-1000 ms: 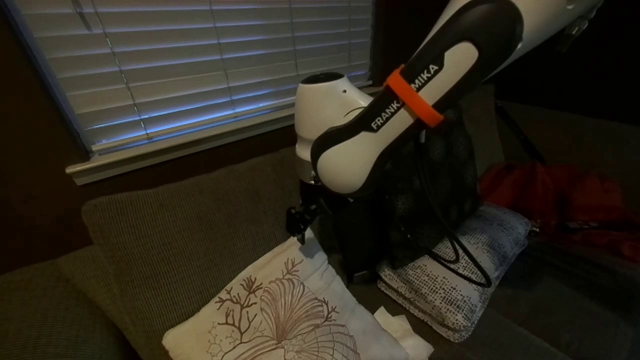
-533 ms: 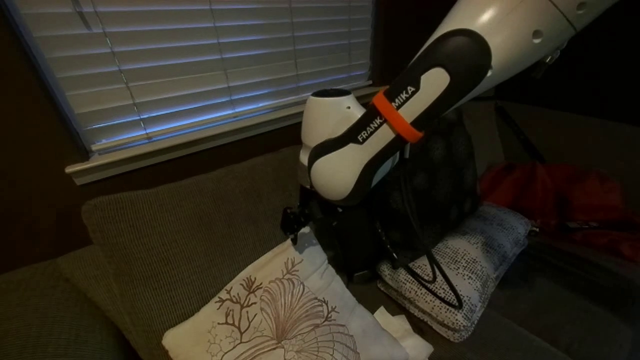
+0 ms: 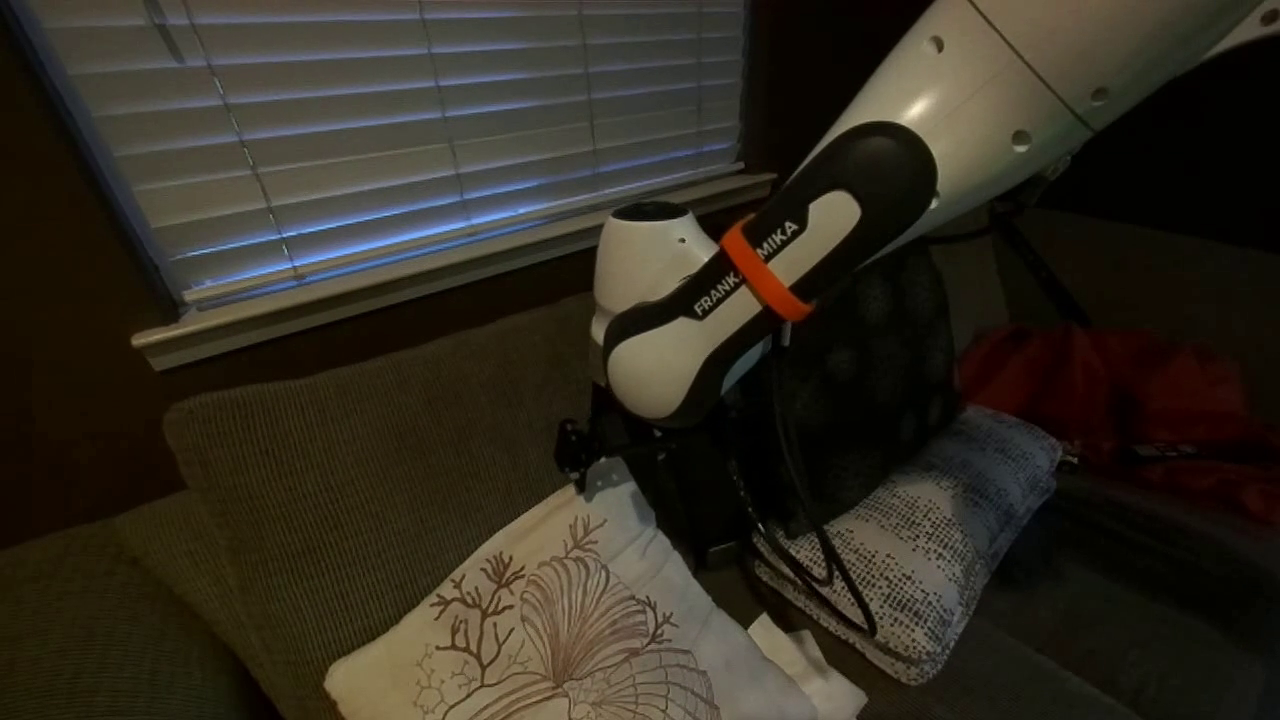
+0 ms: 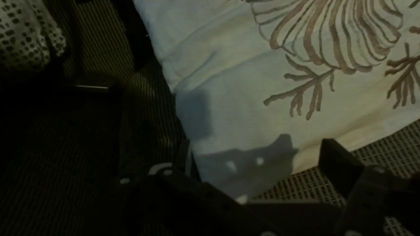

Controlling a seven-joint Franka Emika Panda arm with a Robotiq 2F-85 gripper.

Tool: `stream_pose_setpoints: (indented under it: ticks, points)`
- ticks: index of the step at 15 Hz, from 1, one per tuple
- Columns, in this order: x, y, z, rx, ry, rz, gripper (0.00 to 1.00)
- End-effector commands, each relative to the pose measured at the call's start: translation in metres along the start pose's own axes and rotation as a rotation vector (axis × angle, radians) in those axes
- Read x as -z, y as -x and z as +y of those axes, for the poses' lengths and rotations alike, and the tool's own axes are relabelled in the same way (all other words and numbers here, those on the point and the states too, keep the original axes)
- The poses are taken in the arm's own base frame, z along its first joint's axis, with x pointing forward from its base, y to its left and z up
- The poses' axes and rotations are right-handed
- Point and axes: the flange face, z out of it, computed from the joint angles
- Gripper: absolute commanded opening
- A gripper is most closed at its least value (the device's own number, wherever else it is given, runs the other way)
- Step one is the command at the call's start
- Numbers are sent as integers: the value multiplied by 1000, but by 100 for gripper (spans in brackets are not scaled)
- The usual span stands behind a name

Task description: Move the white pillow on the left to the right.

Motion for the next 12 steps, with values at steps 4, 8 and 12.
stream_pose_setpoints:
  ticks: [4,8,12]
  points:
    - [-24,-14,-8,-49,28,-23,100]
    - [-34,-20,-11,-43,33,-25,100]
    - [-37,-27,-21,-11,29,30,100]
